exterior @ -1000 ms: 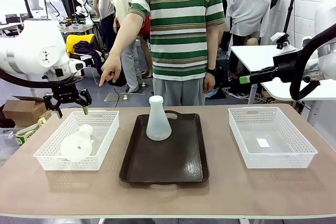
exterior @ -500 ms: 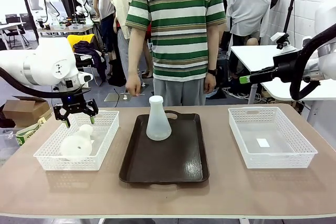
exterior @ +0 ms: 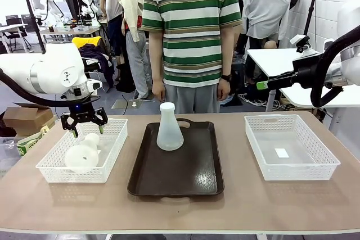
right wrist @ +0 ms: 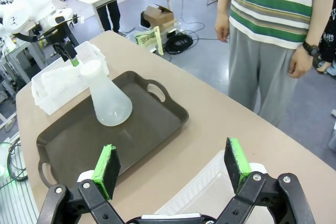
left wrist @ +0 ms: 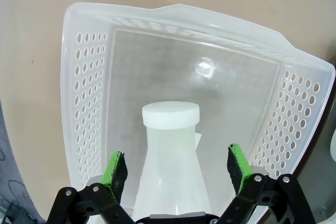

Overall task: Prepare the laboratory tools.
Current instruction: Pick up the Big flask that the person points to.

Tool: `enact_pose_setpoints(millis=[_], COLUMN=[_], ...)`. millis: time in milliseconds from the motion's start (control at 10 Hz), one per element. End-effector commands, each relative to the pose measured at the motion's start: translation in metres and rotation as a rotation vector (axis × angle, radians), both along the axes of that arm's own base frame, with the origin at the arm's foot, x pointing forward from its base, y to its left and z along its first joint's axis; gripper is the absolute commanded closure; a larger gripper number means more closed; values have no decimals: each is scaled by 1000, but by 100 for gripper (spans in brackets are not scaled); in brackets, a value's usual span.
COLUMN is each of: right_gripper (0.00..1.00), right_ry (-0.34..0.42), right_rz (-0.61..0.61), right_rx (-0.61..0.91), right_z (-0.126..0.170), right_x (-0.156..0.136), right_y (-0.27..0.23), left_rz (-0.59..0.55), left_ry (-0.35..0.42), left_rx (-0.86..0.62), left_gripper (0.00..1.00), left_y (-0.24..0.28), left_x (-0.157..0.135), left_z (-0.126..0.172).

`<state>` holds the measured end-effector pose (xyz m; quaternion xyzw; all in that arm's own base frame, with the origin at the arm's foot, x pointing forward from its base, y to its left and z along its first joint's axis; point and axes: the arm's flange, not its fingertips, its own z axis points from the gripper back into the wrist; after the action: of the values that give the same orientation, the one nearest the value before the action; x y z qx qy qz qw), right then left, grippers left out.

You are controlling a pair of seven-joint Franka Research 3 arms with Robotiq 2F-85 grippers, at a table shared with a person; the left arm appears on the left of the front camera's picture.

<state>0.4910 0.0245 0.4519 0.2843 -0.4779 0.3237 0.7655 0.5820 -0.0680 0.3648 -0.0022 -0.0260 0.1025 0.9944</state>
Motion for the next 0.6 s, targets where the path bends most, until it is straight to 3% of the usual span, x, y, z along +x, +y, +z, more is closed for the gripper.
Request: enact_pose_setpoints(millis=[0,500], right_gripper=[0,0], right_ry=[11,11], right_rz=[-7,-7], right_rx=[-10,-10], right_z=[2,2], right_x=[1,1], right_y=[0,0], left_rz=[-2,-2], left_ry=[-3,-3], left_rx=[-1,-1], left_gripper=[0,0], left_y=[-1,-1], left_x=[-1,-1], left_z=[2,2])
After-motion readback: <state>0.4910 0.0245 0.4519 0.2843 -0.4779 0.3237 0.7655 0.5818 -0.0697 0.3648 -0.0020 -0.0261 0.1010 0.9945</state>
